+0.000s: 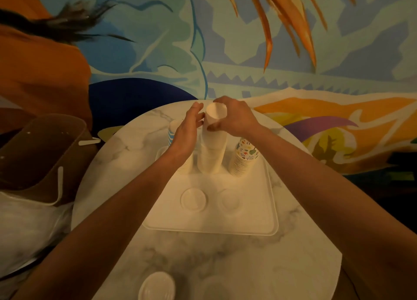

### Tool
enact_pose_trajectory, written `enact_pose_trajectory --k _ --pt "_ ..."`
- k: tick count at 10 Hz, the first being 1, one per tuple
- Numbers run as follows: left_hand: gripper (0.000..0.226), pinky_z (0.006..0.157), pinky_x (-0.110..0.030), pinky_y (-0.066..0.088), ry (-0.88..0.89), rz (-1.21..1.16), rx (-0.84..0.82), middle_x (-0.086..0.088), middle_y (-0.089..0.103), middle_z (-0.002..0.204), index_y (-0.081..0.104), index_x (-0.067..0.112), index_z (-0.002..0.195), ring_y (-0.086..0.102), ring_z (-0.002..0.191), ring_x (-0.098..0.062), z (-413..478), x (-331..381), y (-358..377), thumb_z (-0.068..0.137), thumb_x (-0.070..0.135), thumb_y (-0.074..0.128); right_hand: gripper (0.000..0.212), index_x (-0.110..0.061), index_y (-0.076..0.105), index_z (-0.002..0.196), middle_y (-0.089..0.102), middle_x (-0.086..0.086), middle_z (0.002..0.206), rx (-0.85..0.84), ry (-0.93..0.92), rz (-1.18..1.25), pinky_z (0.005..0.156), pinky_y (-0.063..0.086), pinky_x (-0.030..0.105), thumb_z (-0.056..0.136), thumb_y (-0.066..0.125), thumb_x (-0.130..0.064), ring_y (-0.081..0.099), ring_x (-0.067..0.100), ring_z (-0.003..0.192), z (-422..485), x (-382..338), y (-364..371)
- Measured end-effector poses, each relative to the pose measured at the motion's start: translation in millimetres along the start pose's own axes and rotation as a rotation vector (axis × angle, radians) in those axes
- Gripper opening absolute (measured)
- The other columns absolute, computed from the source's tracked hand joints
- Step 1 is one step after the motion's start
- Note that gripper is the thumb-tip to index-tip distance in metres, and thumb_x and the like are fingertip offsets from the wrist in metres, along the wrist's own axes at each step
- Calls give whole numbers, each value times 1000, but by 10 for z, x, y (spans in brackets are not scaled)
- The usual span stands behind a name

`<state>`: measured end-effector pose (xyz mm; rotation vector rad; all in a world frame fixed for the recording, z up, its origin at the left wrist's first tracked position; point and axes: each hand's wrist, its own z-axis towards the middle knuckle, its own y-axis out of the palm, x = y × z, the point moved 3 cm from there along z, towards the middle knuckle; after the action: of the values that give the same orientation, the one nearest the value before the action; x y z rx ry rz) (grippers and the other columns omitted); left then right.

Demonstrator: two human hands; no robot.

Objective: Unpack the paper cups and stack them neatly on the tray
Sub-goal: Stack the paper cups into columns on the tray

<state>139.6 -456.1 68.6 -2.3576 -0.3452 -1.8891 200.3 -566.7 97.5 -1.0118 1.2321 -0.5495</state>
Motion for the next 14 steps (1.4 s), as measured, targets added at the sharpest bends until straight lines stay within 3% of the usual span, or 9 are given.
enact_pose_trajectory --k 1,4,6,7,8,9,10,12,14 --pt "49 97 -28 33 -19 42 4 -5 50 139 44 23 139 47 128 -22 23 -41 23 100 44 23 85 -21 34 145 47 6 143 -9 13 -53 102 36 34 73 77 -39 44 26 129 -34 55 92" --pt "52 109 -37 29 -18 166 -47 -4 48 142 51 27 134 42 131 -21 28 -35 2 99 49 19 86 -22 27 148 45 7 144 -28 8 -130 103 36 35 78 73 -39 43 28 130 -22 72 144" --pt "43 95 -27 37 62 120 4 0 53 134 53 24 131 49 123 -18 -84 12 -52 100 40 28 90 -21 32 145 41 7 144 31 -15 -62 104 34 37 70 79 -37 38 26 131 -121 116 101" --pt "34 93 -23 45 218 250 75 4 57 126 55 20 127 54 115 -13 -241 -1 -124 96 31 48 75 -20 42 137 44 4 136 136 -30 39 100 34 31 72 78 -32 38 23 127 -292 127 39" --pt "44 91 -21 45 273 299 137 5 59 123 55 21 125 55 109 -10 -414 -68 -157 84 30 68 58 -21 50 127 46 2 131 201 -30 73 94 33 25 76 74 -32 39 20 125 -503 147 31" --pt "49 87 -17 44 250 293 133 4 60 122 55 22 126 56 108 -9 -595 -220 -165 81 28 72 49 -20 55 122 49 2 127 192 -24 127 93 34 25 78 71 -29 43 19 121 -751 196 62" --pt "49 78 -9 43 235 292 132 6 60 118 55 21 125 56 104 -8 -854 -405 -163 80 24 73 45 -17 56 121 55 2 121 119 -7 182 87 39 24 79 71 -25 51 14 109 -1037 248 117" --pt "55 81 -22 44 86 406 65 1 60 116 52 23 125 58 99 -14 -1430 -878 -214 75 24 77 35 -18 59 113 60 -3 98 -187 127 386 73 45 22 82 69 -31 56 12 90 -1684 421 403" --pt "67 66 -16 39 -225 539 -69 0 51 121 46 23 132 50 100 -11 -2044 -1369 -227 74 27 78 32 -20 54 113 56 1 112 -670 416 514 90 49 35 85 65 -33 55 21 108 -2349 675 843"
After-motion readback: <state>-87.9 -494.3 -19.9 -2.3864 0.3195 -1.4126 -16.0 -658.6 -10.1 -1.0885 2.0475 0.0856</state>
